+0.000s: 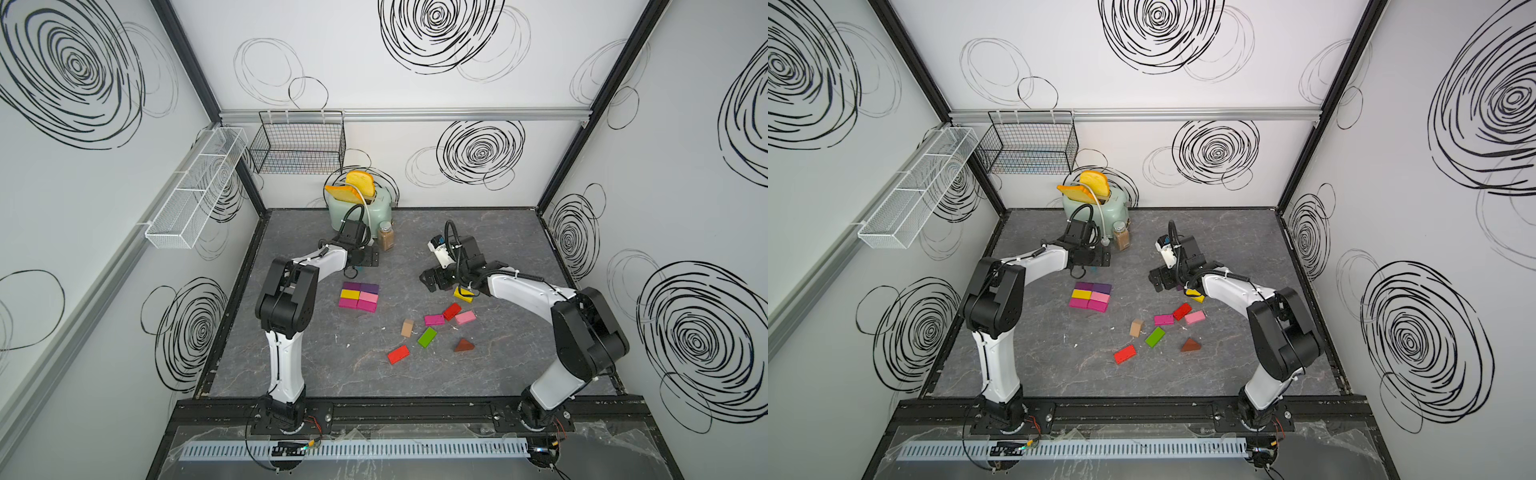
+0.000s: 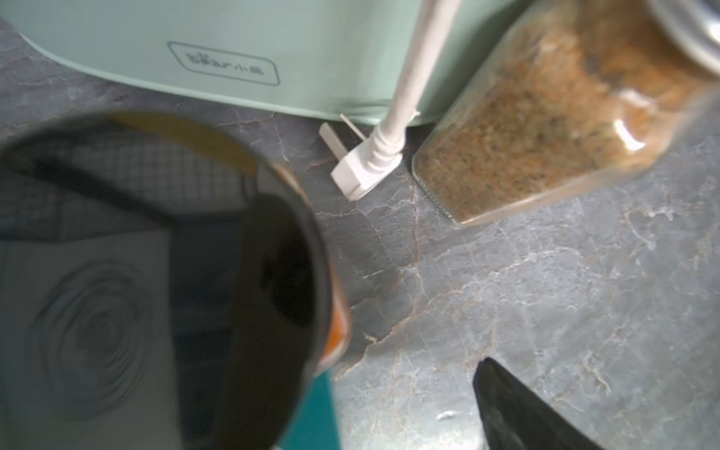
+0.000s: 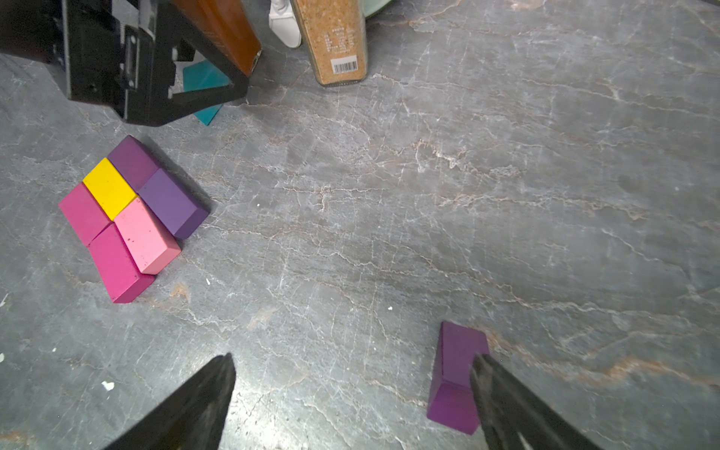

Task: Assemble a piece of candy with building blocks
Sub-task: Adjust the building block at the center of the board.

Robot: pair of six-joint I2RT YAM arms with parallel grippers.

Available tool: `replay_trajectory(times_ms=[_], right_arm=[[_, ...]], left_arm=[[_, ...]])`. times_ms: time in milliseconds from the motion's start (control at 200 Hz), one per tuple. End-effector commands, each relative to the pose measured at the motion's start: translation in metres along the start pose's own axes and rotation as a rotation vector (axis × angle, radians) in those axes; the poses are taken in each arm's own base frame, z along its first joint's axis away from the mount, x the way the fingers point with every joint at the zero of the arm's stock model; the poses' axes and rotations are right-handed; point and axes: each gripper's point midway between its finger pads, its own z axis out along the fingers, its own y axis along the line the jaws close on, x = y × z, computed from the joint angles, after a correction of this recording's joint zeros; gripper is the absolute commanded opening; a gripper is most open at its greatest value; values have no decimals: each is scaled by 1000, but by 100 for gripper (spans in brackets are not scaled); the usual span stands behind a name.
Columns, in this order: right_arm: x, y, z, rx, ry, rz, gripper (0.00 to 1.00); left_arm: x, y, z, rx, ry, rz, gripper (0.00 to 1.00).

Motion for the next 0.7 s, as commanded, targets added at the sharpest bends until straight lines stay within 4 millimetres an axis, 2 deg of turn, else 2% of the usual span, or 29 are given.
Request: replay_trajectory(times_ms=[0, 265, 695], right_arm=[[-2, 0, -1, -8, -11, -2, 98], [-4, -1, -5, -5, -18, -3, 98], [-2, -2, -4, -2, -16, -2, 97]], left_arm=[[-7, -9, 1, 36, -20, 22, 96], [8, -18, -5, 94, -4, -17, 96], [20, -46, -24, 188, 2, -22, 96]])
